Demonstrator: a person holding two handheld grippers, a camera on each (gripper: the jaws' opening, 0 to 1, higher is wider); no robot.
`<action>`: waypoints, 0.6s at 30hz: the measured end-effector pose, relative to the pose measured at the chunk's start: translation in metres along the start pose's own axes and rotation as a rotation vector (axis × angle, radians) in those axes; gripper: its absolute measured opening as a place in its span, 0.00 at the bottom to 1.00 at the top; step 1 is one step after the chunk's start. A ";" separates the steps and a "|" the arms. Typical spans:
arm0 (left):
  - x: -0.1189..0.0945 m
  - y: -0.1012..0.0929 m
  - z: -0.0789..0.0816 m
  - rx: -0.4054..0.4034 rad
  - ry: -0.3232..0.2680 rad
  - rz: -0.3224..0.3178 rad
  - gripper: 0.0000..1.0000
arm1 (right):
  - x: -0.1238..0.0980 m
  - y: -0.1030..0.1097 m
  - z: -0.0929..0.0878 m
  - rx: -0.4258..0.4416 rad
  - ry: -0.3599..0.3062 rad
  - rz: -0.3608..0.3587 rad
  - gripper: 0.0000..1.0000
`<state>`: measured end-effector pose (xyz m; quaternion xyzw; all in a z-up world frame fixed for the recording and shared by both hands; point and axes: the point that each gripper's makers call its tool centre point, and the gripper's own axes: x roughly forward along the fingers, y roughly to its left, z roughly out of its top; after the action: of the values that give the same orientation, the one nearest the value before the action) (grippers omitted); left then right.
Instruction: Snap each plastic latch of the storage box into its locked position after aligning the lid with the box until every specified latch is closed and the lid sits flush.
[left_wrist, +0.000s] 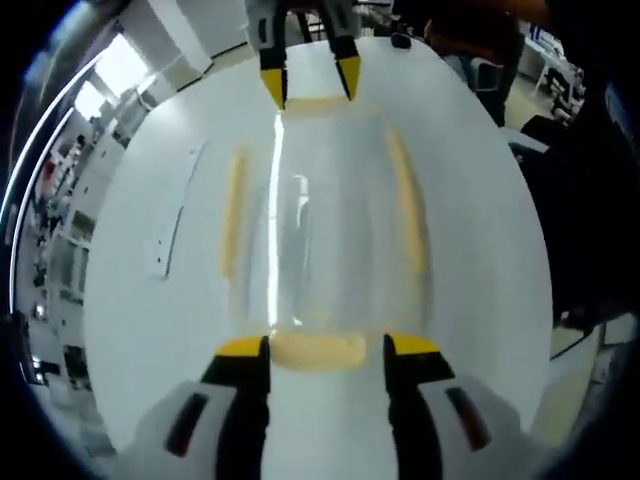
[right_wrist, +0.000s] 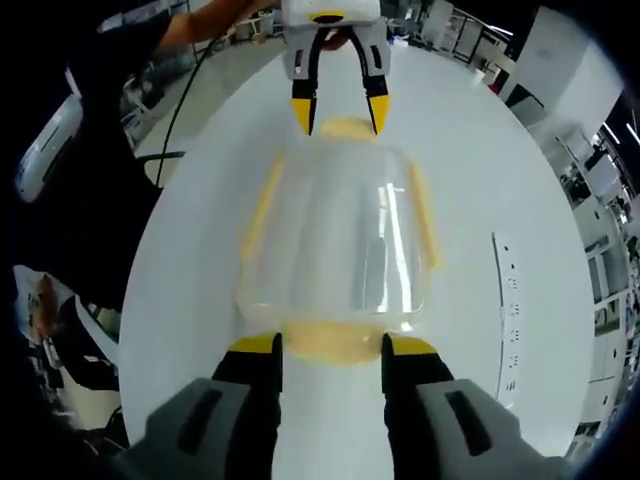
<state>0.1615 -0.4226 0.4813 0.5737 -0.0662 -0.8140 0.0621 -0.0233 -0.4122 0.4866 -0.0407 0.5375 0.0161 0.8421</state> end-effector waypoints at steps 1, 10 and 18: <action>0.001 0.000 0.000 -0.001 0.002 -0.004 0.45 | 0.000 -0.002 0.000 -0.002 0.001 -0.002 0.38; 0.001 0.003 -0.004 0.014 0.047 -0.009 0.44 | 0.002 -0.008 0.001 0.002 -0.003 0.004 0.38; 0.002 0.004 -0.017 0.012 0.097 -0.003 0.44 | 0.004 -0.010 0.001 -0.001 0.000 0.005 0.38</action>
<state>0.1766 -0.4274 0.4746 0.6128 -0.0670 -0.7851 0.0607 -0.0202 -0.4225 0.4839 -0.0399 0.5376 0.0185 0.8421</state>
